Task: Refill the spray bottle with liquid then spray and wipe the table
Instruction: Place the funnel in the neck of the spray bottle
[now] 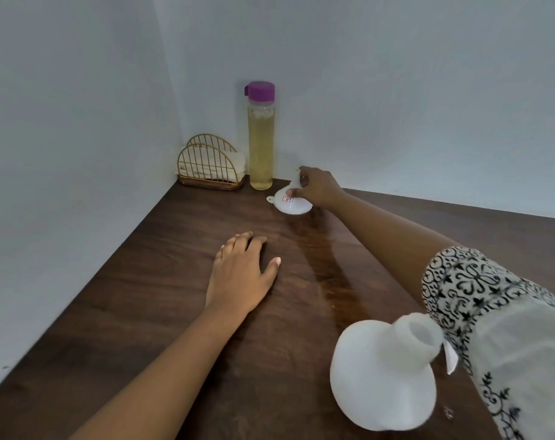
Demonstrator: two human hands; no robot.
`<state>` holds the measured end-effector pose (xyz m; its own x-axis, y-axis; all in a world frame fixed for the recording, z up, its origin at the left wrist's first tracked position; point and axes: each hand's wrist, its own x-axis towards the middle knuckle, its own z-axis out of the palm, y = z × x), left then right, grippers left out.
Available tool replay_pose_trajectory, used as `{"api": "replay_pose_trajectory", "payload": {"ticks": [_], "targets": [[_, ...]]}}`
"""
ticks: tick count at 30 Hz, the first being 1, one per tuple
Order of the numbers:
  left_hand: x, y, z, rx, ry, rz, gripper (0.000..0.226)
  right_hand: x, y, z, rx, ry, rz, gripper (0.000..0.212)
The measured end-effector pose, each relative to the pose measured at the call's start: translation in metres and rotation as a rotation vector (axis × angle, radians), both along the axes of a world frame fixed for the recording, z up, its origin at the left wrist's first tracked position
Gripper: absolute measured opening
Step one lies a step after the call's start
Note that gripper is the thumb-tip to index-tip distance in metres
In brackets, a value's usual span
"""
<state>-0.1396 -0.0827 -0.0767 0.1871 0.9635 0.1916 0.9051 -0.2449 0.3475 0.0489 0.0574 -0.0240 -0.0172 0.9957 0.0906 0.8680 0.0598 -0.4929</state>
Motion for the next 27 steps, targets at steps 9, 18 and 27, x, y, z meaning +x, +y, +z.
{"api": "replay_pose_trajectory", "payload": {"ticks": [9, 18, 27], "targets": [[-0.001, -0.019, 0.026, -0.068, -0.192, -0.033, 0.042, 0.011, -0.128, 0.055, 0.121, -0.042, 0.085, 0.044], [0.021, -0.103, 0.139, -0.607, -1.359, -0.156, 0.077, -0.001, -0.253, 0.127, 0.845, -0.261, 0.213, 0.028], [0.024, -0.148, 0.178, -0.765, -1.676, -0.215, 0.073, -0.002, -0.329, 0.118, 1.093, -0.566, 0.383, 0.036]]}}
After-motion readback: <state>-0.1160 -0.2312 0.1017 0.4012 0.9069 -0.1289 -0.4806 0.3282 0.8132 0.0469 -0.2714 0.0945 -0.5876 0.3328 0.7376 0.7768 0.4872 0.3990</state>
